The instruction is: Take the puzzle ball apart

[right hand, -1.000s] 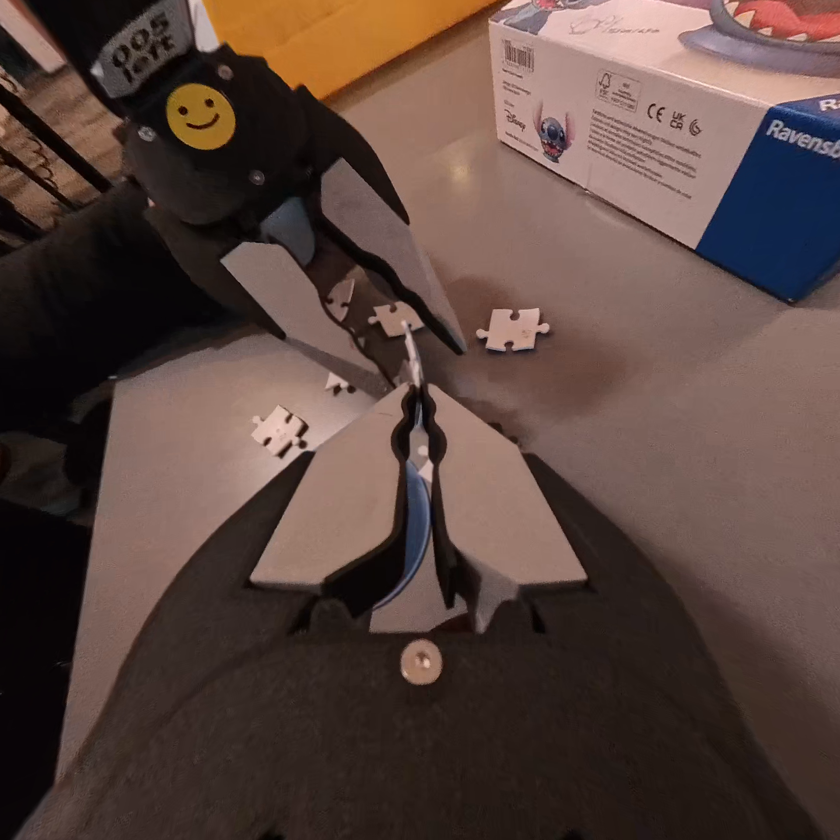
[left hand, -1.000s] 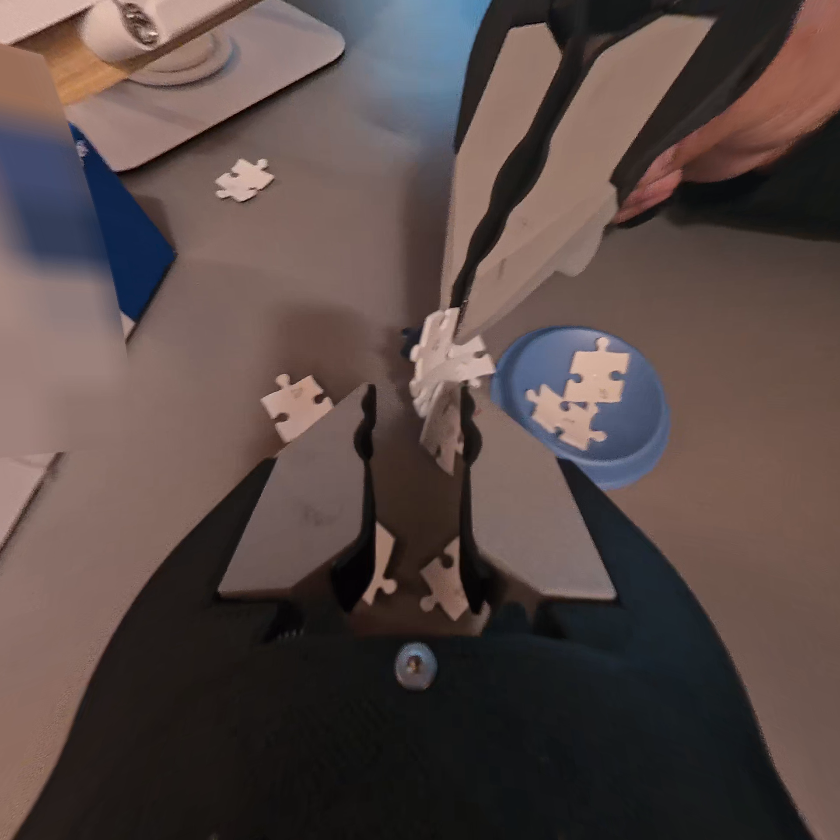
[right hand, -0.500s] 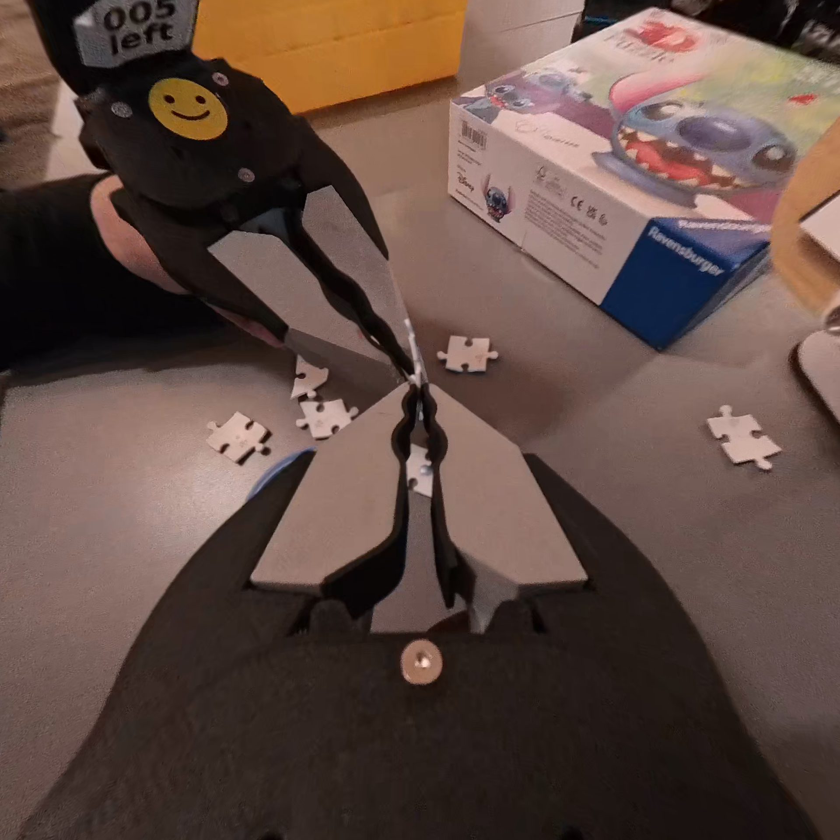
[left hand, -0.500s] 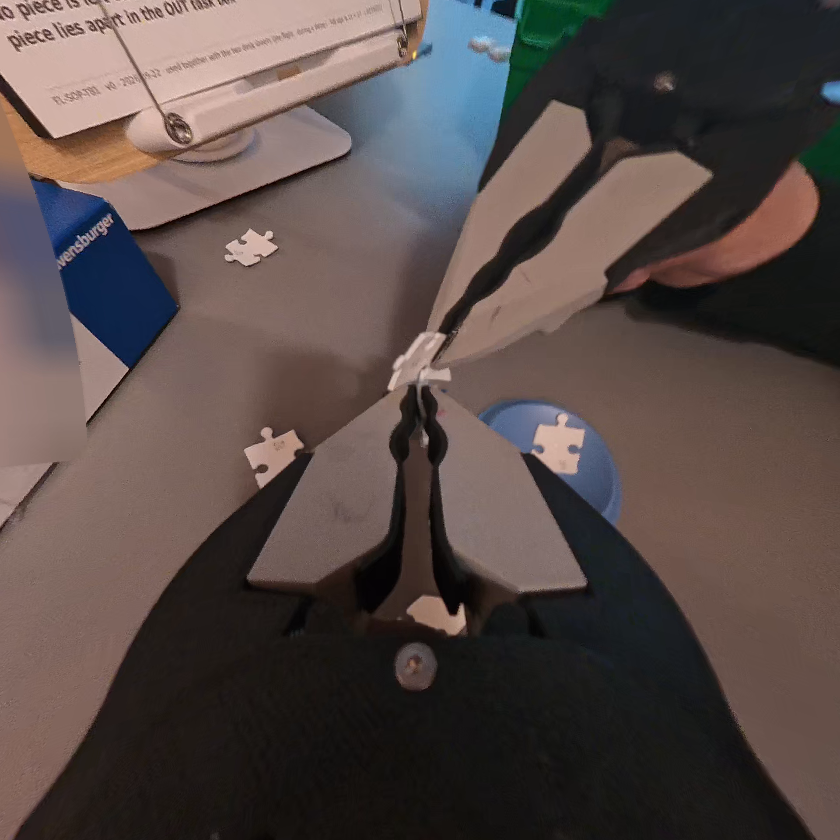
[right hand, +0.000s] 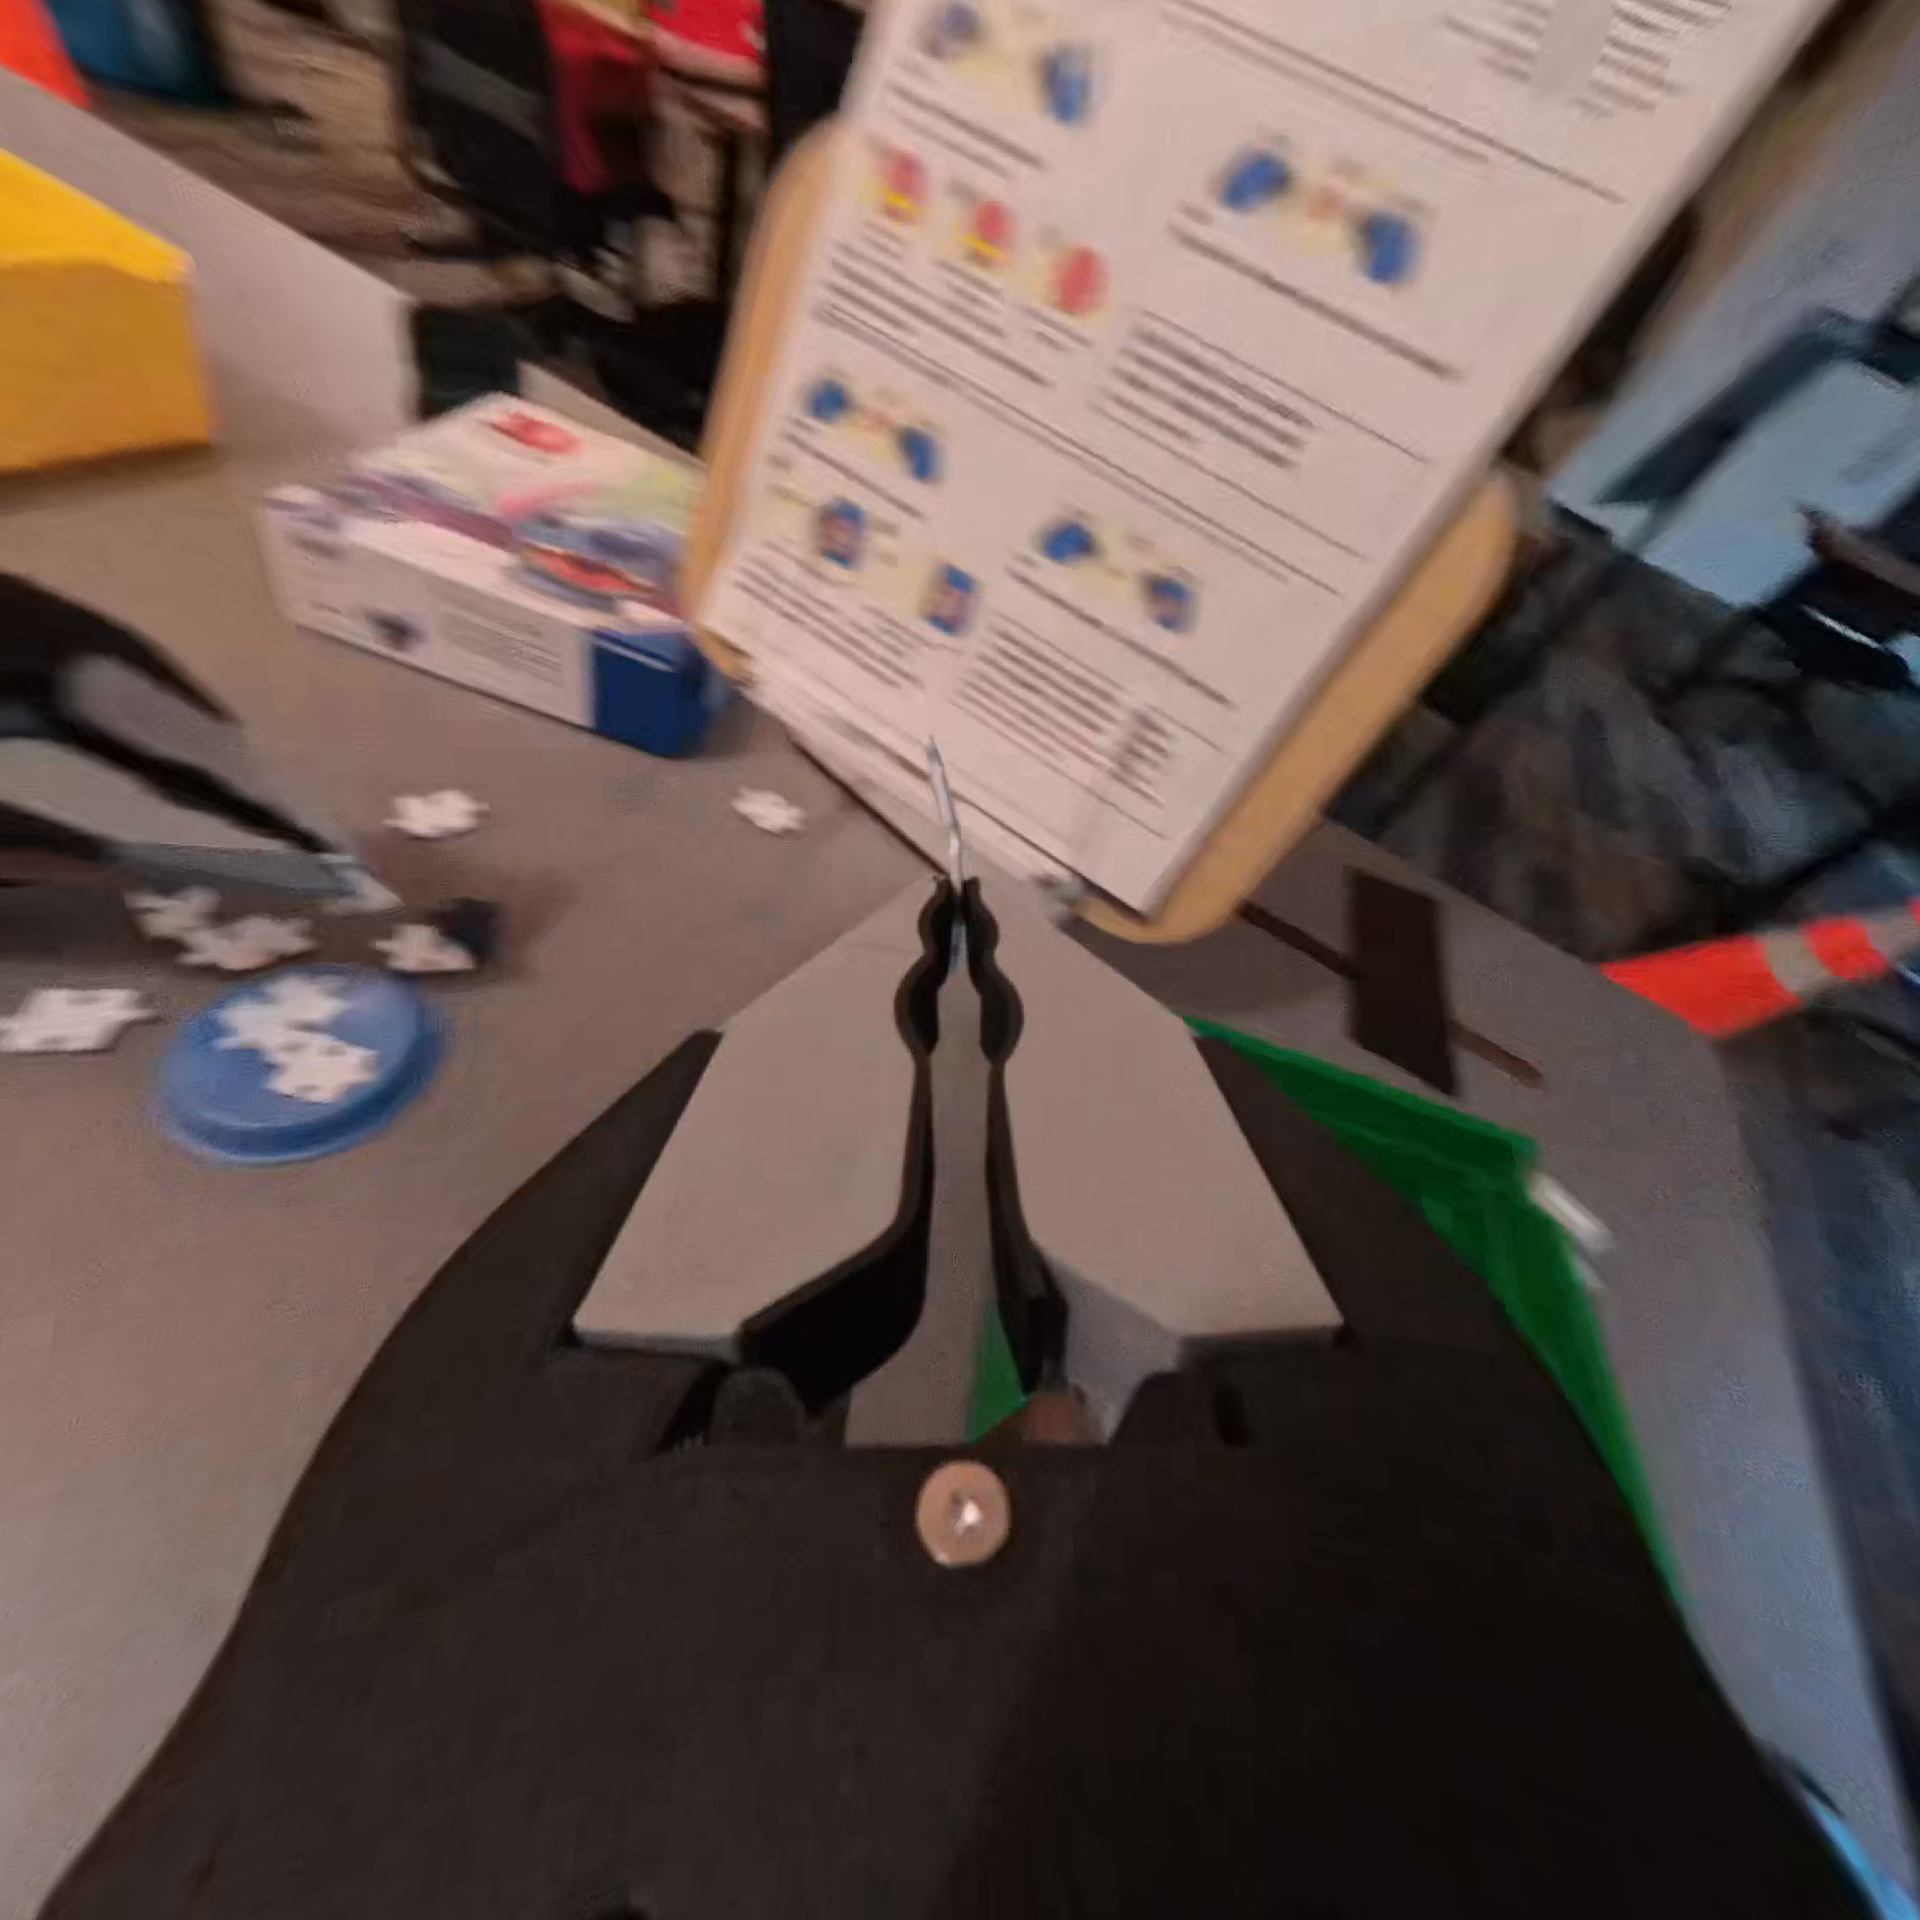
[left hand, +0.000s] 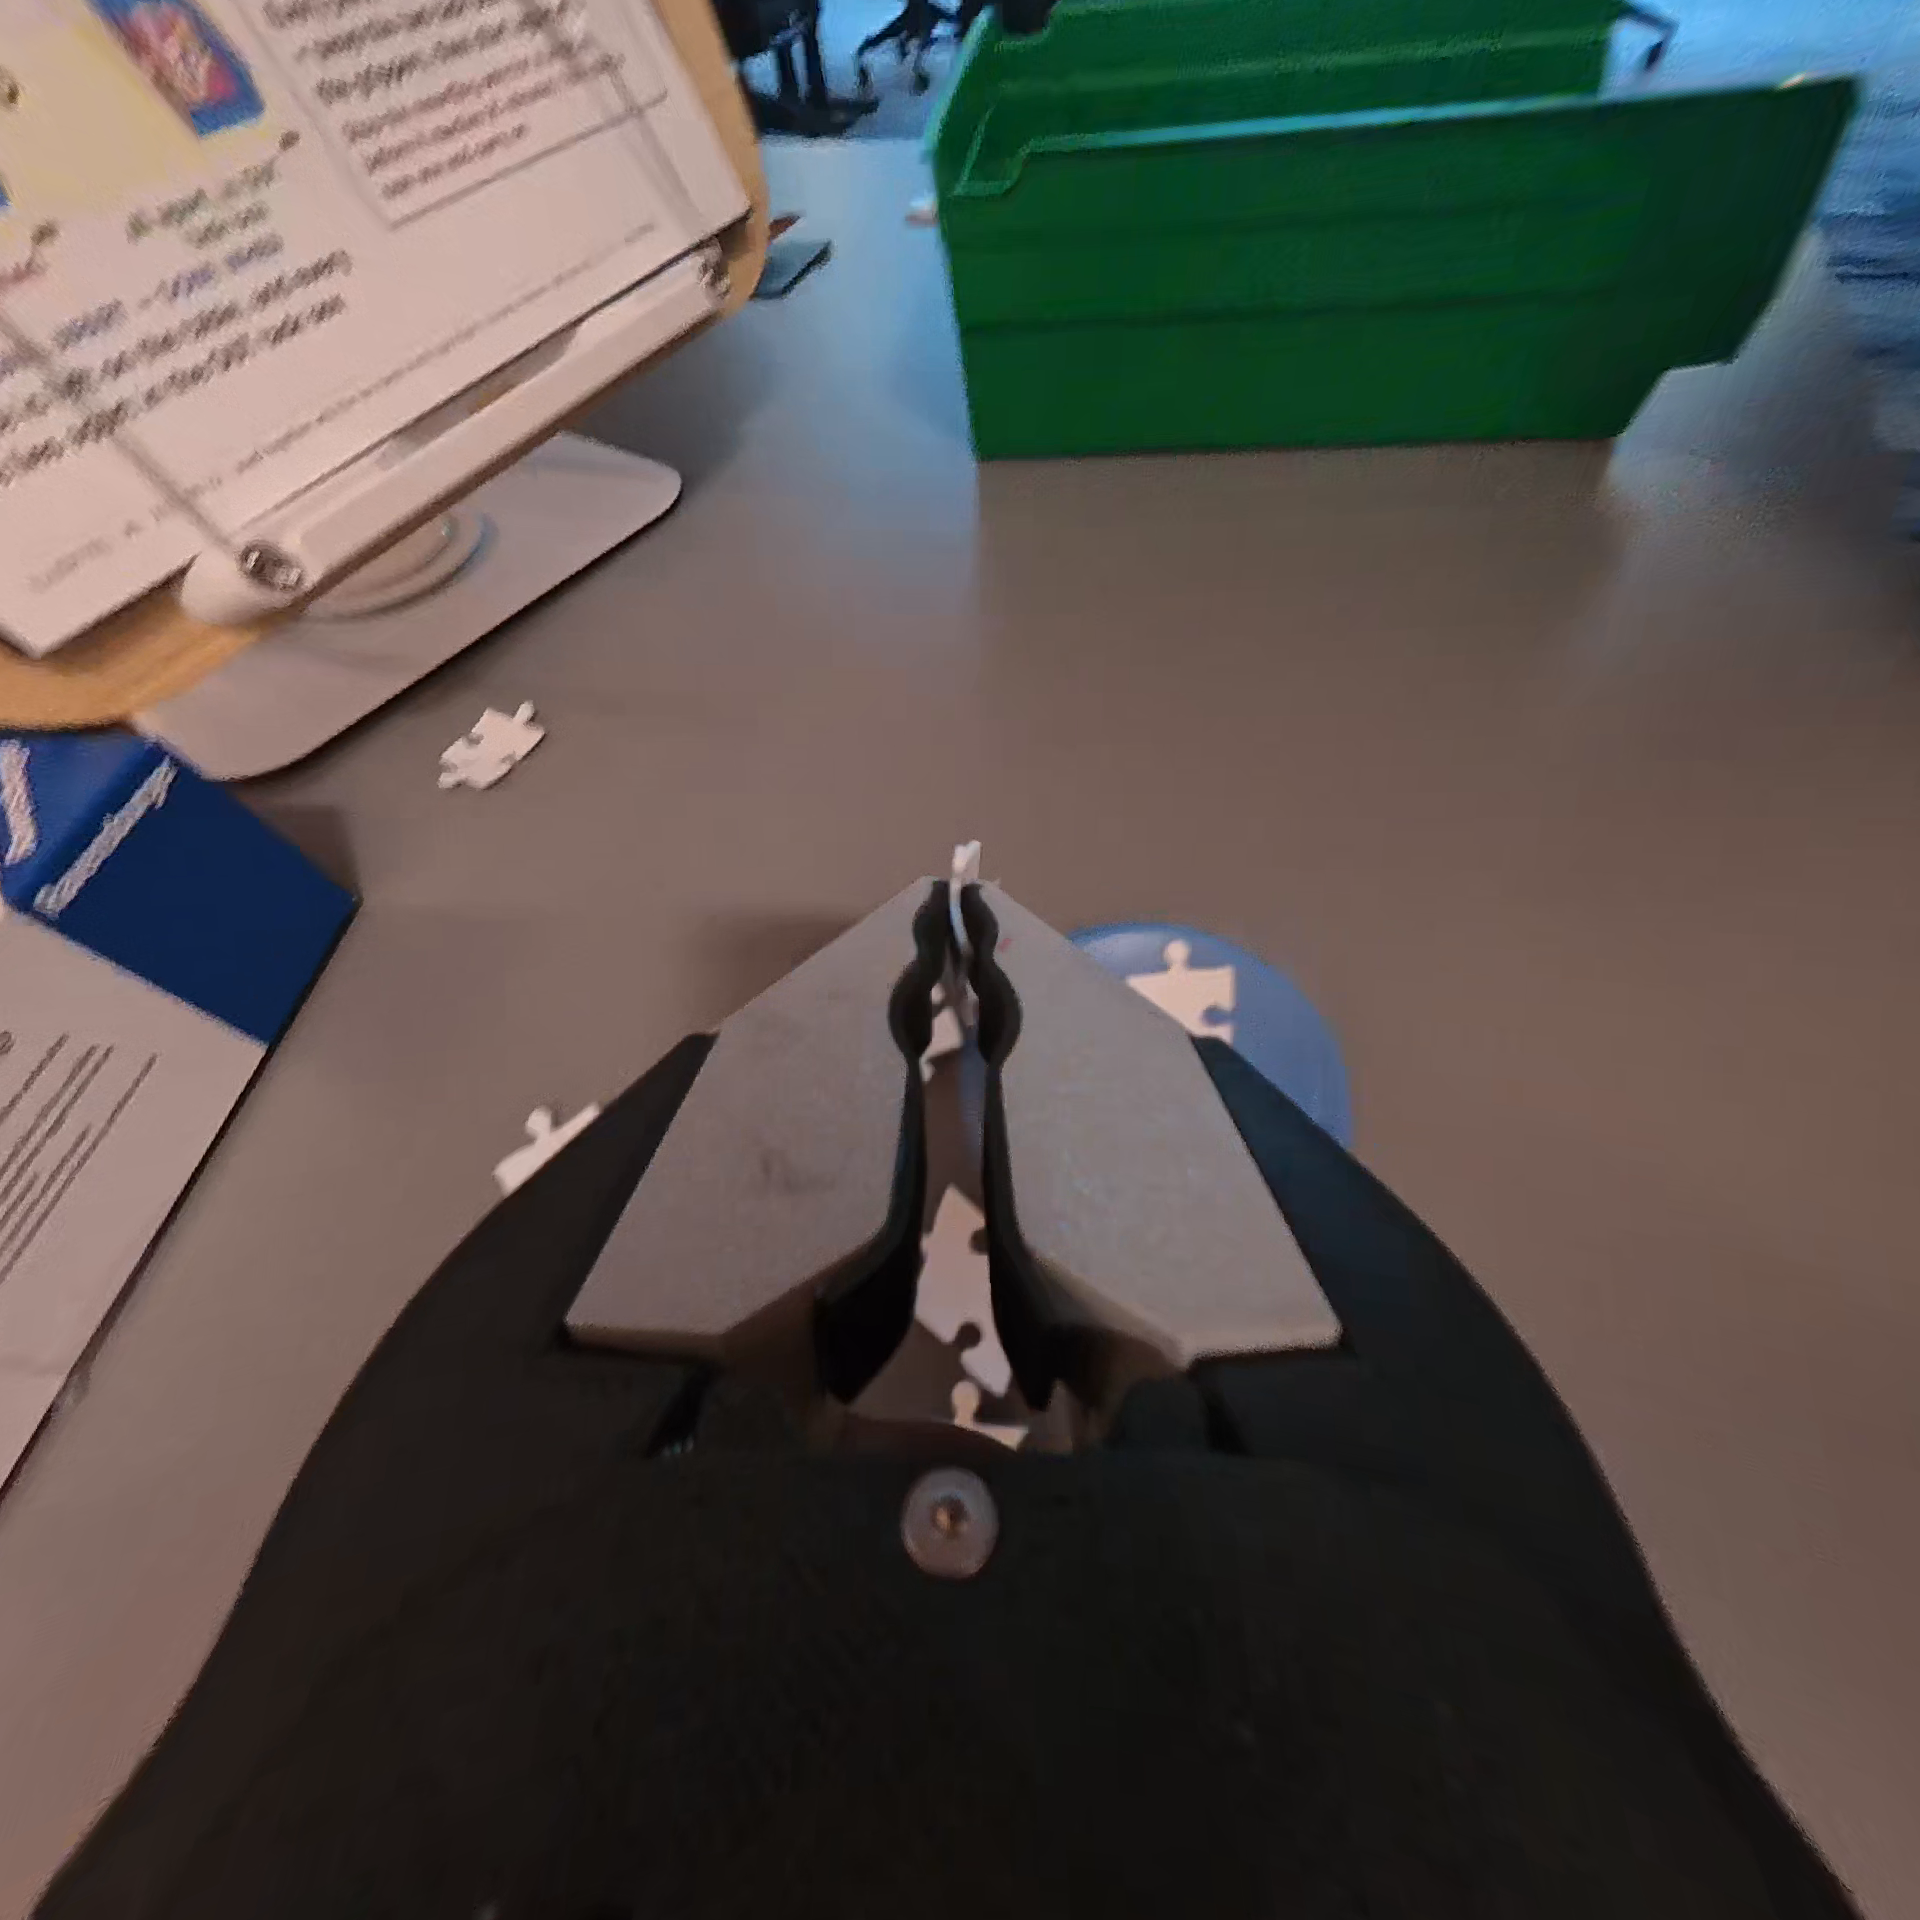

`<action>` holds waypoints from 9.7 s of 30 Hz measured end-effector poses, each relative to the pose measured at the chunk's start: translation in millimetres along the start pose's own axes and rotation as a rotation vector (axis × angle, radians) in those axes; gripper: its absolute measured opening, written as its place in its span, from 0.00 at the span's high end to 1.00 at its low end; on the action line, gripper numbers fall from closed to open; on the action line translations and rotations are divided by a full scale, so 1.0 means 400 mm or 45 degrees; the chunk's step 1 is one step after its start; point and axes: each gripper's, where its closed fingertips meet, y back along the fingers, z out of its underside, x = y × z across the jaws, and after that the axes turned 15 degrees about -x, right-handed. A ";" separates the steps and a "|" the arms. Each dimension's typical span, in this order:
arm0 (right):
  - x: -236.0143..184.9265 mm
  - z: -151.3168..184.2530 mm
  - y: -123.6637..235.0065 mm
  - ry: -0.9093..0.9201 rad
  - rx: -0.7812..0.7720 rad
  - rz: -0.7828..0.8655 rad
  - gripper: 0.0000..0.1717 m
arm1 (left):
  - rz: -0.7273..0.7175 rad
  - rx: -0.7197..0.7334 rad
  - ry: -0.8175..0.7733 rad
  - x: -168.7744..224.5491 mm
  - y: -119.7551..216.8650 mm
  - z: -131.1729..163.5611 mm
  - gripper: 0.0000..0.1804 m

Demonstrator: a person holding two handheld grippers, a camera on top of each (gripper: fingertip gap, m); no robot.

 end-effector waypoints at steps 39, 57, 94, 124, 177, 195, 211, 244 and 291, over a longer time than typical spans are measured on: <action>-0.605 0.185 -0.276 0.476 -0.344 -0.963 0.74 | -0.082 -0.449 0.277 0.051 0.096 0.159 0.67; -0.635 0.210 -0.347 0.481 -0.420 -1.004 0.98 | 0.058 -0.421 0.183 0.019 -0.044 0.099 1.00; -0.475 0.071 -0.261 0.333 -0.199 -0.685 0.70 | -0.332 -0.356 0.494 -0.204 0.174 0.079 0.68; 0.185 0.129 -0.173 0.138 -0.612 0.357 0.78 | -0.216 -0.354 0.417 -0.170 0.097 0.238 0.70; -0.734 0.080 -0.562 0.512 -0.671 -0.801 0.81 | -0.716 -0.227 0.704 -0.397 0.315 0.342 0.93; 0.192 0.157 -0.132 -0.069 -0.563 0.267 0.65 | -0.594 -0.459 0.772 -0.419 0.203 0.411 0.73; -0.600 0.009 -0.334 0.182 -0.280 -0.939 0.71 | -0.607 -0.101 -0.110 -0.230 0.192 0.156 0.92; -0.386 0.061 -0.120 -0.144 -0.104 -1.016 1.00 | -0.624 0.435 -0.649 0.062 0.173 -0.094 0.92; -0.368 0.056 -0.662 0.117 -0.391 -0.352 0.70 | -0.704 -0.300 0.005 -0.222 0.088 0.183 0.83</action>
